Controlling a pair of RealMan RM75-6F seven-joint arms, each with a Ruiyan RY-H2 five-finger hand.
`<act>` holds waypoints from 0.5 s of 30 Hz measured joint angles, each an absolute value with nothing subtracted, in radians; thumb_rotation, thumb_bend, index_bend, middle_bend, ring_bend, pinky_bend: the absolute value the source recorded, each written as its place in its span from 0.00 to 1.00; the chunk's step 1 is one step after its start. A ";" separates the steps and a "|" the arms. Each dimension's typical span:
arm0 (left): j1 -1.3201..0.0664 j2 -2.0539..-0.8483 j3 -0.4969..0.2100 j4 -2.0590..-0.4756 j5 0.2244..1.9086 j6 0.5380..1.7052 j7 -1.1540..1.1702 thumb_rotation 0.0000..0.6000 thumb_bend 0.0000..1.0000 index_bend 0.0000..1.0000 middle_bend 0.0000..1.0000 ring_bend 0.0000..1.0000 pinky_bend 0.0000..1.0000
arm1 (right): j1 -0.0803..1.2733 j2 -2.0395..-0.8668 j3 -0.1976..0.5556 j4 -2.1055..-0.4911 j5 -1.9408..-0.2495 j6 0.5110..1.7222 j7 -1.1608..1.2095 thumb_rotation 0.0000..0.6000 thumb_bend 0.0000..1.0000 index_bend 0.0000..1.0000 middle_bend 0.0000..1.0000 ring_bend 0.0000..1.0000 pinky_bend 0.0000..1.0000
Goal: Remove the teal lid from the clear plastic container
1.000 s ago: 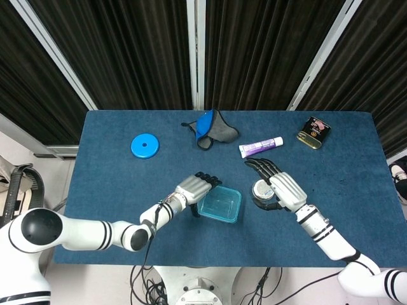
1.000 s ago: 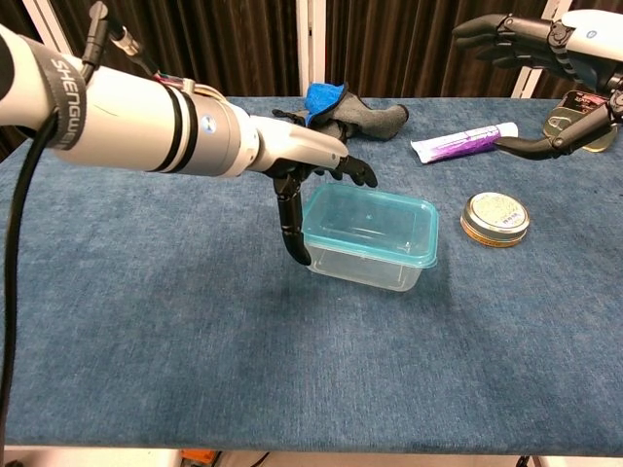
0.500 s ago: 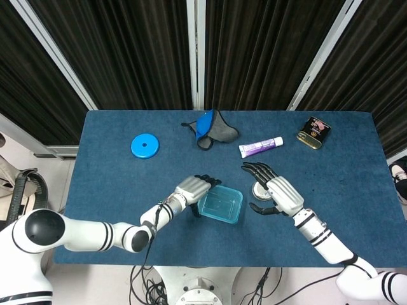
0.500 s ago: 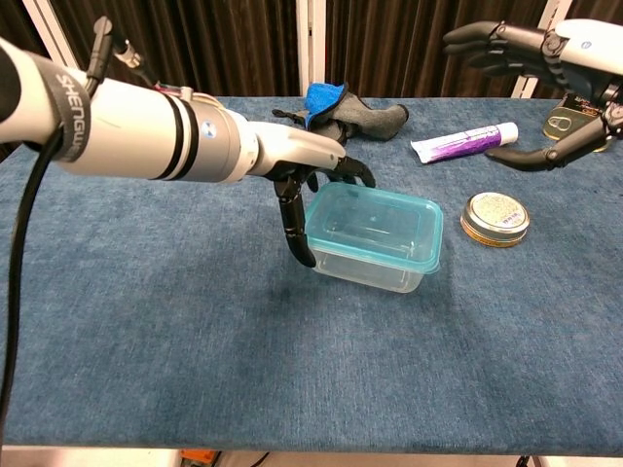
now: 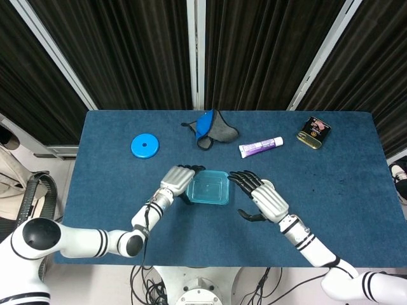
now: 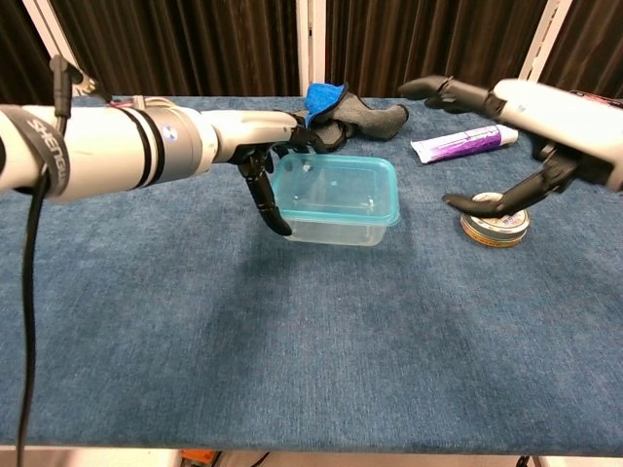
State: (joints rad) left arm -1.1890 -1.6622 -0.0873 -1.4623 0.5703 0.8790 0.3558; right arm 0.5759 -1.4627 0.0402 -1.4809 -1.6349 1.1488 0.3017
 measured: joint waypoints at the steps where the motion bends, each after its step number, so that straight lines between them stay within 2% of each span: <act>1: -1.185 -1.668 -0.089 -1.455 0.570 0.880 0.361 1.00 0.00 0.22 0.24 0.19 0.24 | 0.576 -1.490 0.042 -1.458 -1.633 1.152 0.271 1.00 0.25 0.00 0.00 0.00 0.00; 7: -1.168 -1.689 -0.109 -1.431 0.574 0.873 0.380 1.00 0.00 0.22 0.23 0.19 0.24 | 0.581 -1.639 0.052 -1.319 -1.628 1.166 0.193 1.00 0.23 0.00 0.00 0.00 0.00; 15: -1.152 -1.695 -0.132 -1.423 0.572 0.850 0.394 1.00 0.00 0.21 0.23 0.19 0.24 | 0.588 -1.773 0.064 -1.163 -1.633 1.213 0.179 1.00 0.21 0.00 0.00 0.00 0.00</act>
State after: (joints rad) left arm -1.1525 -1.6949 -0.1318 -1.4226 0.5723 0.8500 0.3939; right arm 0.5879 -1.7730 0.0642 -1.1630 -1.6325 1.2128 0.1791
